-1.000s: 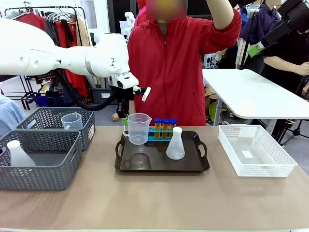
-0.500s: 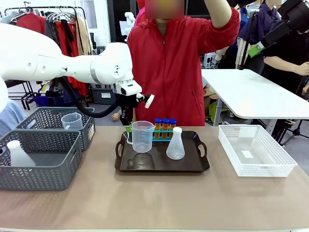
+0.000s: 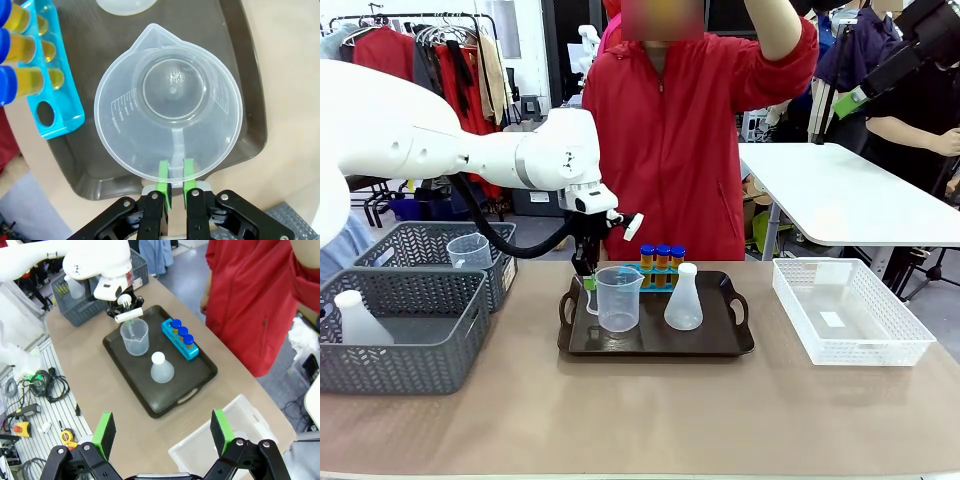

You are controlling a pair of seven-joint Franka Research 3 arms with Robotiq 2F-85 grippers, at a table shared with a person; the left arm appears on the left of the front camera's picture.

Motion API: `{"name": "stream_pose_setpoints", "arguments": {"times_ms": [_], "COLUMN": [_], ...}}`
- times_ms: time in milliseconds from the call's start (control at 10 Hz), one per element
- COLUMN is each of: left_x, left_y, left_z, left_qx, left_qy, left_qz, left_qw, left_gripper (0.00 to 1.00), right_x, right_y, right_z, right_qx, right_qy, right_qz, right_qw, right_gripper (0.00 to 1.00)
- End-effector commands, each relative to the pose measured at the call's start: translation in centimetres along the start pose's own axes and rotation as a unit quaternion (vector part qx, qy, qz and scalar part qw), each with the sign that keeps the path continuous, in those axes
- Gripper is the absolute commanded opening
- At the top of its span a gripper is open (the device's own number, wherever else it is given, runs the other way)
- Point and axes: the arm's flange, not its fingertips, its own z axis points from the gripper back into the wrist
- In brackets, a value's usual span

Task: Prepare the laboratory tools.
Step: Pick up one Large Measuring Cup and place it on the Handle tray.

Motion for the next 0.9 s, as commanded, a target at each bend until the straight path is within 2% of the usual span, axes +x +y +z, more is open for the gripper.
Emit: {"name": "stream_pose_setpoints", "arguments": {"times_ms": [0, 100, 200, 700, 800], "left_x": [-0.22, -0.18, -0.3, -0.42, -0.13], "left_y": [-0.83, -0.82, -1.06, -0.61, -1.61], "left_z": [-0.23, -0.3, -0.21, 0.12, 0.41], "left_qx": [0.004, 0.006, 0.004, 0.016, 0.012], "left_qy": [0.01, 0.015, 0.016, 0.015, 0.012], "left_qz": [-0.015, -0.017, -0.02, -0.028, -0.025], "left_qw": [1.0, 1.0, 1.0, 0.999, 1.0], "left_gripper": [0.0, 0.0, 0.06, 1.0, 1.0], "right_x": [0.16, 0.16, 0.16, 0.16, 0.16], "right_y": [0.07, 0.07, 0.07, 0.07, 0.07], "right_z": [0.07, 0.07, 0.07, 0.07, 0.07], "right_qx": [0.003, 0.003, 0.003, 0.003, 0.003], "right_qy": [-0.006, -0.006, -0.006, -0.006, -0.006], "right_qz": [0.003, 0.003, 0.003, 0.003, 0.003], "right_qw": [1.0, 1.0, 1.0, 1.0, 1.0], "right_gripper": [1.0, 1.0, 1.0, 1.0, 1.0]}}
